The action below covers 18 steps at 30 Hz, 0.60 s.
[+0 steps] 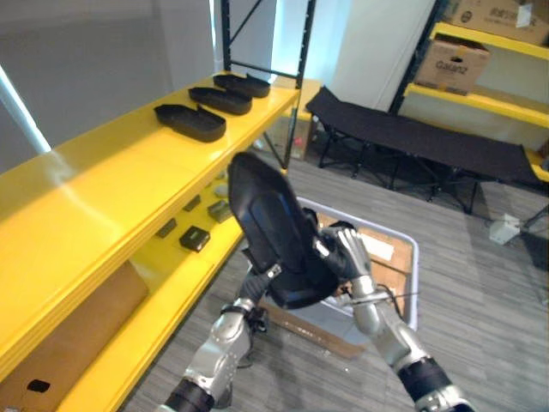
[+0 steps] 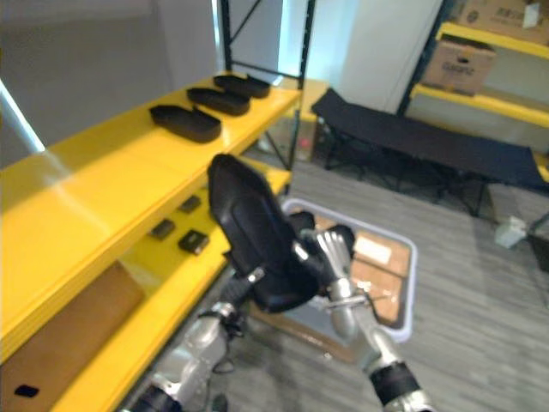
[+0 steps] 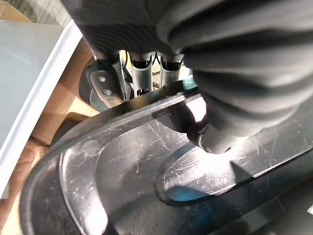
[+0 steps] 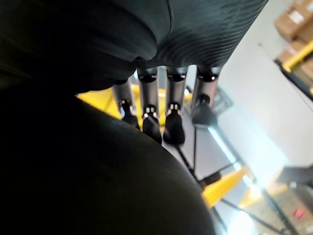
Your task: Walk over and take plastic housings, then place them on the shelf
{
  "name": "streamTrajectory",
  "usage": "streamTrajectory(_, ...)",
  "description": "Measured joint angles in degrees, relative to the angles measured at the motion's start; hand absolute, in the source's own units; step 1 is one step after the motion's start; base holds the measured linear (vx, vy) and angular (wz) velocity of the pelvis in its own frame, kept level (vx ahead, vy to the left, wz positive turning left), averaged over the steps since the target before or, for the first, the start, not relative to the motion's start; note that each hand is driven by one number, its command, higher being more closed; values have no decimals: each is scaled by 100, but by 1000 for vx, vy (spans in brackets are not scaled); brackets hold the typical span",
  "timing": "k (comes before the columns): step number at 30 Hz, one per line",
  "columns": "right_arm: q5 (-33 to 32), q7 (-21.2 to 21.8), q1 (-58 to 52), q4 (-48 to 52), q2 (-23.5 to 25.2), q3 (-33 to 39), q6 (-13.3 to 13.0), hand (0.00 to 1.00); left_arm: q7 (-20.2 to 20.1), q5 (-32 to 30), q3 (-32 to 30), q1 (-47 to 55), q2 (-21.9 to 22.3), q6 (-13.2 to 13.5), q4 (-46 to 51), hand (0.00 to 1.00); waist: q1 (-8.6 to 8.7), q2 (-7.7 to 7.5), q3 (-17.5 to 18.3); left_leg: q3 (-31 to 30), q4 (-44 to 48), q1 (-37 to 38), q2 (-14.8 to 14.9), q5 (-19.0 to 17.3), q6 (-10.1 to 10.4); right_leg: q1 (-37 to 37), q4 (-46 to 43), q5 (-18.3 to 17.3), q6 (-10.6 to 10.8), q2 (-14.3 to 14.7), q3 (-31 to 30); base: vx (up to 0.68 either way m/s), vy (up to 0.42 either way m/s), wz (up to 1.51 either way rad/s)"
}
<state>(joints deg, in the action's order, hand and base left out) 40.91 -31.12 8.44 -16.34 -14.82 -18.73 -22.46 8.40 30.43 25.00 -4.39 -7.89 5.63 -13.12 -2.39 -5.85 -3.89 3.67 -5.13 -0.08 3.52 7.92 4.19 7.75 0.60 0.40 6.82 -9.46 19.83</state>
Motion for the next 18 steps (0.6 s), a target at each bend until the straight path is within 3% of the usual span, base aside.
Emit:
streamTrajectory(2, -215, 10, -15, 50, 15, -100, -36, 0, 114, -130, -18, -1, 0, 51, 89, 100, 4, 8, -6, 2, 0, 0, 1, -2, -1, -3, -5, -10, -10, 0, -1, 0, 0, 0)
streamTrajectory(9, -962, 146, -234, 433, 137, -501, -178, 0, 905, -1463, -302, -32, 47, 310, 924, 100, 6, 71, -70, 26, 1, -60, 1, -21, -28, -90, -29, -27, -20, -4, -39, -1, 0, -1)
streamTrajectory(18, -1645, 321, -365, 1207, 164, -278, -562, 0, 1619, -2938, -430, -39, 209, 258, 1600, 100, 44, 92, -88, 195, 1, -6, -59, 9, -36, -264, -308, -135, -29, -59, -126, 3, 2, -6)
